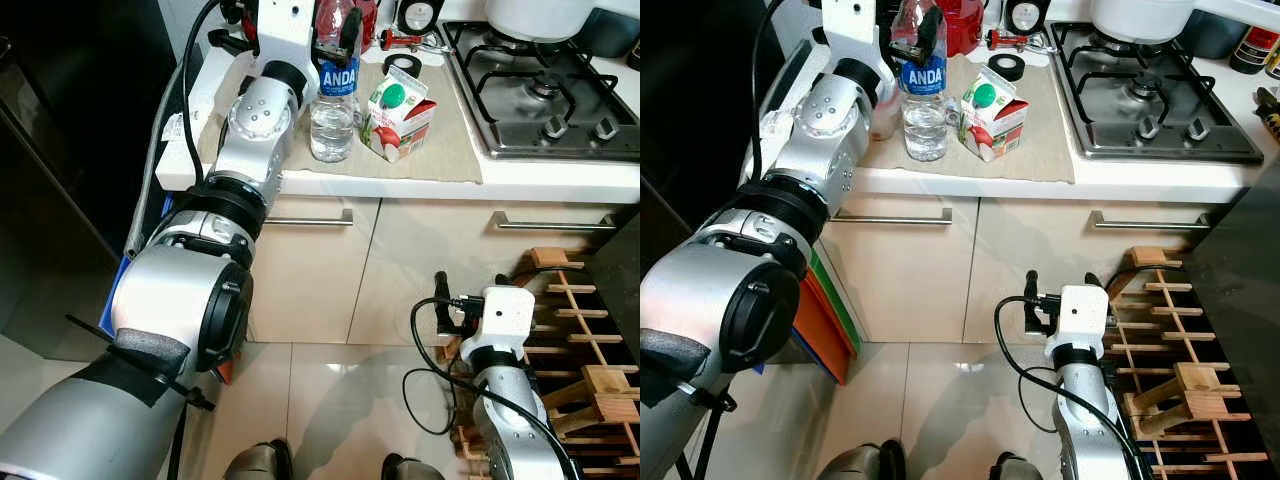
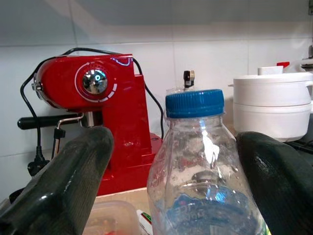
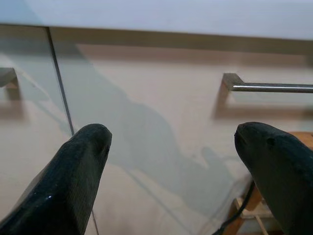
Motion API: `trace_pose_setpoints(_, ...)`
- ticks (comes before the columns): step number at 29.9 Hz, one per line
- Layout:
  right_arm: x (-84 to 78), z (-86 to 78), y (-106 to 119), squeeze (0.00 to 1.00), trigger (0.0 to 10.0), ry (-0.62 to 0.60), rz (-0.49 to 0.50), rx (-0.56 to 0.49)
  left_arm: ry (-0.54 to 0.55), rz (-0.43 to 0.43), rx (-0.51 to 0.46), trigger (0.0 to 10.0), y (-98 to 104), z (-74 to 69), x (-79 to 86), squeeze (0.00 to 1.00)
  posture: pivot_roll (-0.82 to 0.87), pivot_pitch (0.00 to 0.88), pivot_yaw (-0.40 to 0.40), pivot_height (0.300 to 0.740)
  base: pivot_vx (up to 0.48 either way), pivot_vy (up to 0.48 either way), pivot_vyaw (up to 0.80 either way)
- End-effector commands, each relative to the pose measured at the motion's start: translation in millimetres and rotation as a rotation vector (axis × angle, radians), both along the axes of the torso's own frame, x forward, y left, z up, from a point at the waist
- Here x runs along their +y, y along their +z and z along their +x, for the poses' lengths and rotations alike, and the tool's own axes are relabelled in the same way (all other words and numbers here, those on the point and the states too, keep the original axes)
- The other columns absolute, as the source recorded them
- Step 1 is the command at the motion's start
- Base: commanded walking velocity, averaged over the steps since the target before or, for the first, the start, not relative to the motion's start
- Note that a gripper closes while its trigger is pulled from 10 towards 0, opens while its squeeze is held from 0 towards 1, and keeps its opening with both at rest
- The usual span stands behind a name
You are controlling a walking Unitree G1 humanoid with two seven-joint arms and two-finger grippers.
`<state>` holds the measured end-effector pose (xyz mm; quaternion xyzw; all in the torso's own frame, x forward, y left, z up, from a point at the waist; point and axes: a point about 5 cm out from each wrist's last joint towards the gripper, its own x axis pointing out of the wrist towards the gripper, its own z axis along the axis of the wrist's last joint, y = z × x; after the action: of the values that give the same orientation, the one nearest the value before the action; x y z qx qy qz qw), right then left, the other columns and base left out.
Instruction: Restocking fridge
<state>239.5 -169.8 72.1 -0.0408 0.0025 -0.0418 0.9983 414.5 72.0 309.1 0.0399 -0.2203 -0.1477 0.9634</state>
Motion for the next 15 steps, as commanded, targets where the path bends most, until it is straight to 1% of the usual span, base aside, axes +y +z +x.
trace_pose_setpoints(1,-0.1,0.6,-3.7,0.0,10.0,0.004,0.002,0.022,-0.012,0.002,-0.025,10.0,11.1,-0.6,-0.8,1.0,-0.03,0.107,0.028,0.74,0.0,0.0,0.0)
trace_pose_setpoints(7,1.8,1.8,-3.6,0.0,10.0,0.008,0.005,0.019,-0.035,0.018,-0.008,10.0,7.4,-0.7,-4.6,1.0,-0.03,0.096,0.027,0.74,0.0,0.0,0.0)
trace_pose_setpoints(9,2.2,2.5,-4.1,0.0,10.0,0.012,0.006,0.02,-0.062,0.024,-0.005,10.0,7.5,-1.4,-7.8,1.0,-0.02,0.088,0.024,0.74,0.0,0.0,0.0)
trace_pose_setpoints(10,2.2,3.1,-4.8,0.0,10.0,0.014,0.006,0.022,-0.082,0.02,-0.005,10.0,8.6,-2.0,-9.8,0.0,-0.02,0.084,0.024,0.74,0.0,0.0,0.0)
trace_pose_setpoints(14,2.3,3.9,-5.8,0.0,10.0,0.016,0.006,0.024,-0.087,0.009,-0.012,10.0,10.7,-2.5,-9.6,0.0,-0.02,0.077,0.024,0.74,0.0,0.0,0.0)
trace_pose_setpoints(15,2.2,4.6,-7.3,0.0,10.0,0.017,0.006,0.028,-0.104,-0.046,-0.02,10.0,13.5,-3.4,-8.8,0.0,-0.01,0.063,0.025,0.74,0.0,0.0,0.0)
